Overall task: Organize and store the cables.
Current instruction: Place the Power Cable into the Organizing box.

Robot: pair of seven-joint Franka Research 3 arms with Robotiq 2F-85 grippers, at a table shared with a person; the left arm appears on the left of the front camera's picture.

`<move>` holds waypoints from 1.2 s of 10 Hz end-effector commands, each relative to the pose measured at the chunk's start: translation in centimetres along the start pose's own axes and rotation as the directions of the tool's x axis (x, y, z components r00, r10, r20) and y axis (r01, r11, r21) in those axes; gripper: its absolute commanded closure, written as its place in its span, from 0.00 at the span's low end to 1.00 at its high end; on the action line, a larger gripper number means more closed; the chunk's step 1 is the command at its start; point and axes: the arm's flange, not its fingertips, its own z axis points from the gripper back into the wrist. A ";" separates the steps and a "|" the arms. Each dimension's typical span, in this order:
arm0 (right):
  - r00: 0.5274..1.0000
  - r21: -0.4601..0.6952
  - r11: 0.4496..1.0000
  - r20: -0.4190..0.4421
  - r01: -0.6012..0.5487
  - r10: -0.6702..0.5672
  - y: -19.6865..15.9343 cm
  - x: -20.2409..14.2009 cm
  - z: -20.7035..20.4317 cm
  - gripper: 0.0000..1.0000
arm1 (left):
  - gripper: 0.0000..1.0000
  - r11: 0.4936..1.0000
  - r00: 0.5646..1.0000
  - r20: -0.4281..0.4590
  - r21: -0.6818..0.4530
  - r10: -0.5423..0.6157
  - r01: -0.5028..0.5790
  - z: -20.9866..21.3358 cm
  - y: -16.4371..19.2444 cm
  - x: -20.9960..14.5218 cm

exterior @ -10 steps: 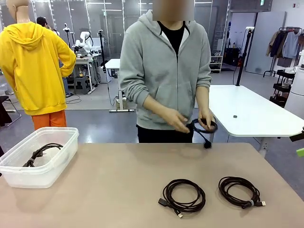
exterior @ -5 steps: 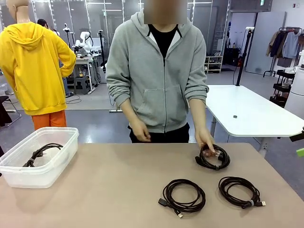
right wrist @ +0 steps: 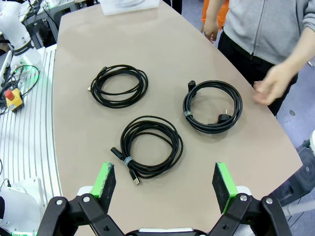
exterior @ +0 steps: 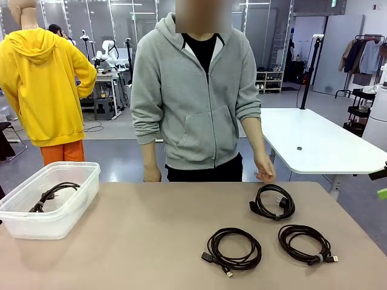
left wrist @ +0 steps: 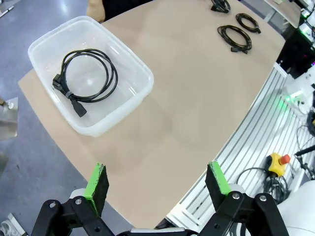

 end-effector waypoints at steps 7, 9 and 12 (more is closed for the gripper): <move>0.819 0.279 0.931 -0.460 -0.234 0.344 -3.0 12.9 -10.7 0.00 | 0.00 1.000 1.000 0.016 0.007 -0.003 0.003 0.0 0.1 0.2; 0.746 0.315 0.927 -0.563 -0.202 0.354 -4.3 14.3 -16.7 0.00 | 0.00 1.000 1.000 0.016 0.007 -0.003 0.003 0.0 0.1 0.2; 0.720 0.260 0.949 -0.622 -0.181 0.308 -3.7 14.2 -20.8 0.00 | 0.00 1.000 1.000 0.016 0.007 -0.003 0.003 0.0 0.1 0.2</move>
